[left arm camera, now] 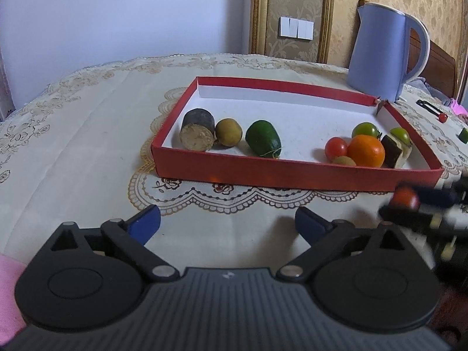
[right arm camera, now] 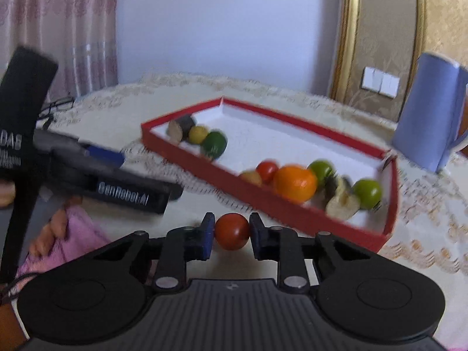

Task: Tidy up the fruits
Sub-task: 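Carry the red cherry tomato into the tray and open the right gripper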

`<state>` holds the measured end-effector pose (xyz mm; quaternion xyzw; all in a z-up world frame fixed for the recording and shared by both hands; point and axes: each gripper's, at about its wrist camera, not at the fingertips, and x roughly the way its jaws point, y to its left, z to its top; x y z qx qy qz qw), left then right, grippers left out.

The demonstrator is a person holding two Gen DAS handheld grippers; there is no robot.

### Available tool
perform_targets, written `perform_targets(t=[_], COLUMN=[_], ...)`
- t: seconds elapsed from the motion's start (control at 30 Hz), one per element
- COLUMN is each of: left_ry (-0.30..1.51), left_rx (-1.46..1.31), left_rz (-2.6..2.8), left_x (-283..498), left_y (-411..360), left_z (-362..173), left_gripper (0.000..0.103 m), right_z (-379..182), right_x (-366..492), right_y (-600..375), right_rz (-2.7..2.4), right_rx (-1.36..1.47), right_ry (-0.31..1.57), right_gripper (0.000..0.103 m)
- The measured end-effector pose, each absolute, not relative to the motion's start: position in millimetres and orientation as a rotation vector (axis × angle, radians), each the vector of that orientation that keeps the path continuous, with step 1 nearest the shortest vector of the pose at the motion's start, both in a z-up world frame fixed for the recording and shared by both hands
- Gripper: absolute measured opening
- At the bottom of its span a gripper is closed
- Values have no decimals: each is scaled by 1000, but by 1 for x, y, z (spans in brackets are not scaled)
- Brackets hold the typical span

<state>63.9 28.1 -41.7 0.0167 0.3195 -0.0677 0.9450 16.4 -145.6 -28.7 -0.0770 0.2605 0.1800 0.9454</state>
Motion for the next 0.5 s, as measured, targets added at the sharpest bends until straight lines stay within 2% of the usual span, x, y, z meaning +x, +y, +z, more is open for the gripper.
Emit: perform_targets(t=[0.2, 0.5], left_ry=[655, 663], left_rx=[48, 58], left_rz=[-136, -132], left_x=[64, 65], left_y=[25, 25], left_z=[-42, -44], left_gripper=[100, 103], right_z=[-2, 3], right_x=[43, 115], right_y=[-162, -170], right_rz=[282, 187], right_rx=[-112, -71], right_ry=[472, 508], right_gripper=[25, 25])
